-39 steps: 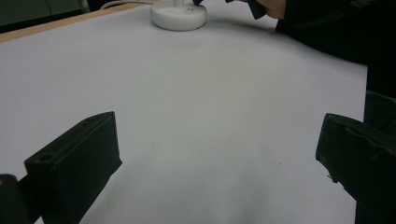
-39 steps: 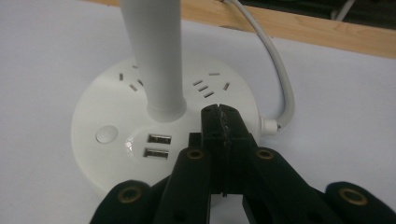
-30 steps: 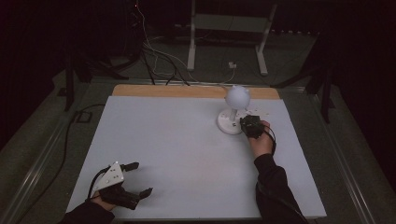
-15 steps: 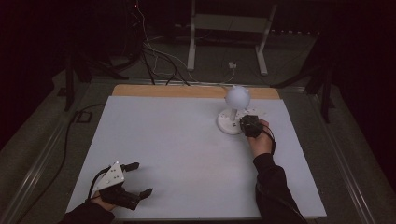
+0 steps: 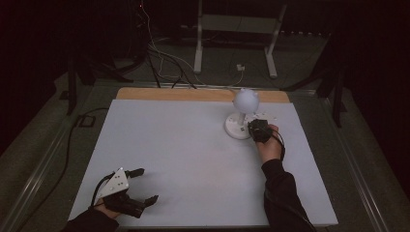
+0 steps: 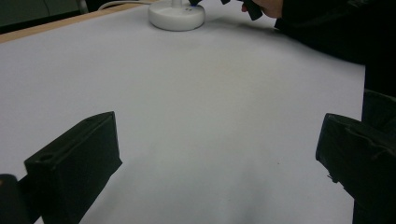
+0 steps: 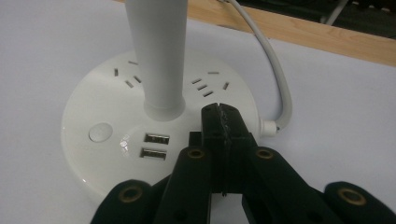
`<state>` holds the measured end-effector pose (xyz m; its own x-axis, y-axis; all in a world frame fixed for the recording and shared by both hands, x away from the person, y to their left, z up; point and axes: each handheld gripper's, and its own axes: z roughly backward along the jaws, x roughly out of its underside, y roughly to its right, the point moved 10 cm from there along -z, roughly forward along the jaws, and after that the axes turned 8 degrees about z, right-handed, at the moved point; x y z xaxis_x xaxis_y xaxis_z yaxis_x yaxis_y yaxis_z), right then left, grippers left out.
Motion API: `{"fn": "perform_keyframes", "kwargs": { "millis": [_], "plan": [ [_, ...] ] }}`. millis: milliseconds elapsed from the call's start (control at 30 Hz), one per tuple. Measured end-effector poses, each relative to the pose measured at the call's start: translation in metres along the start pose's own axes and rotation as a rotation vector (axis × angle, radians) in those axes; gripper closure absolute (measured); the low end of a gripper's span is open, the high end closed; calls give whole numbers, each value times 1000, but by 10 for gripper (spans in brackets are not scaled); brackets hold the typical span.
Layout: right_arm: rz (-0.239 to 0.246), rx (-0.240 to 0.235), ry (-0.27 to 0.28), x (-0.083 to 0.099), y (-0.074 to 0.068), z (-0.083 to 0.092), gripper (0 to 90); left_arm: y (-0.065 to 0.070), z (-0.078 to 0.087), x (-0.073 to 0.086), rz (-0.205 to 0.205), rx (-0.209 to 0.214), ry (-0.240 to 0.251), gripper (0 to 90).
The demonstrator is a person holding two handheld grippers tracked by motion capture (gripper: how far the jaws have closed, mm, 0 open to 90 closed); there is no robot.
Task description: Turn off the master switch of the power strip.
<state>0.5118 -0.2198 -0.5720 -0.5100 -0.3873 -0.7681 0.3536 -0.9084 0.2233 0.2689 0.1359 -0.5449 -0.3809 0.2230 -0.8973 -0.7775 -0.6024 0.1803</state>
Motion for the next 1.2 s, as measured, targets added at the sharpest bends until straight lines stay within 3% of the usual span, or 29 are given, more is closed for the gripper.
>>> {"fn": "perform_keyframes", "kwargs": {
  "millis": [267,333,500,600,767,867,1067,1100,1133,1167,1200],
  "plan": [
    [5,2,-3,-2,0,0,900,-1,1,0,0,-5,5,3],
    [-23,-36,7,-4,1,2,900,-2,0,0,4,-4,2,3],
    [-42,-35,27,-7,5,8,899,-3,0,0,6,-5,3,3],
    [-65,-47,48,-15,7,16,848,-3,1,-1,8,-6,5,3],
    [-59,-55,46,-16,6,22,804,-3,1,-1,6,-7,6,3],
    [-63,-67,50,-15,7,26,729,-3,0,0,6,-10,3,3],
    [-72,-121,87,-14,6,35,355,-2,1,0,4,-9,2,3],
    [-72,-121,87,-14,6,35,355,-2,1,-1,5,-7,5,3],
    [-67,-147,99,-14,3,38,238,-2,1,-1,6,-7,7,3],
    [-67,-147,99,-14,3,38,238,-2,1,-1,8,-7,7,3],
    [-82,-184,96,-13,-1,41,188,-3,1,-1,7,-8,6,3]
  ]
}}
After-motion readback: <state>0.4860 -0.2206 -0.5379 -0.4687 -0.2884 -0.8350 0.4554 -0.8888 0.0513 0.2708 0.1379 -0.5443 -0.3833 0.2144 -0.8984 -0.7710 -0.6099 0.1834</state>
